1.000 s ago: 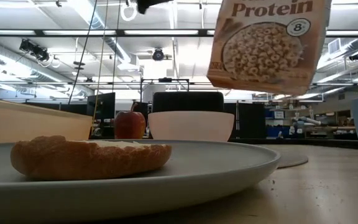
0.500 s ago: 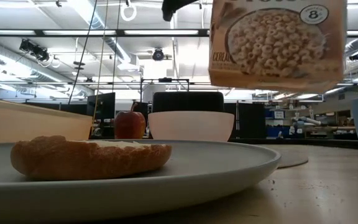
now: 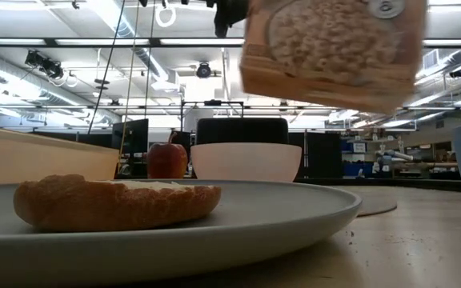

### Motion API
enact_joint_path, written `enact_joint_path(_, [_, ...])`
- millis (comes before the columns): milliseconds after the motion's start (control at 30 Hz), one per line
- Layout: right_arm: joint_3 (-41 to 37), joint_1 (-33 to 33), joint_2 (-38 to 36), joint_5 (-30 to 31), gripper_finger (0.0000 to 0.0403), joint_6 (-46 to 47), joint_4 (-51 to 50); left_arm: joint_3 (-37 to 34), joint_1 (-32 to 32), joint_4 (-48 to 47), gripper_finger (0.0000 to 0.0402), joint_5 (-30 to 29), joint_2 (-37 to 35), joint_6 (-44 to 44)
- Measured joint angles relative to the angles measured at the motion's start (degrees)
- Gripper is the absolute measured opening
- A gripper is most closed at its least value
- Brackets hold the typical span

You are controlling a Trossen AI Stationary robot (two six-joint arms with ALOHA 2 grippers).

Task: Arrange a breakfast setting
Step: Pour the cereal into the peach bowl

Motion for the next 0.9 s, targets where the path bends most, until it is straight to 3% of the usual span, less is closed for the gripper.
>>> enact_joint_path(200, [0.00,-0.01,0.07,-1.16,0.0012,-2.78,6.60,0.00,-0.44,0.39,0.0212,2.52,-0.02,0.45])
enact_joint_path(533, [0.00,1.04,0.03,-0.51,0.0034,-2.96,7.29,-0.04,0.05,3.07,0.0015,4.50,-0.95,0.66])
enact_joint_path(800, [0.07,0.85,-3.42,0.73,0.0133,-5.05,16.23,4.09,0.37,-1.49,0.0011,4.45,-2.83,2.79])
enact_joint_path(900, [0.07,0.26,-6.99,5.03,0.0167,-7.03,23.86,7.39,0.50,-4.40,0.0010,4.04,-4.10,4.58])
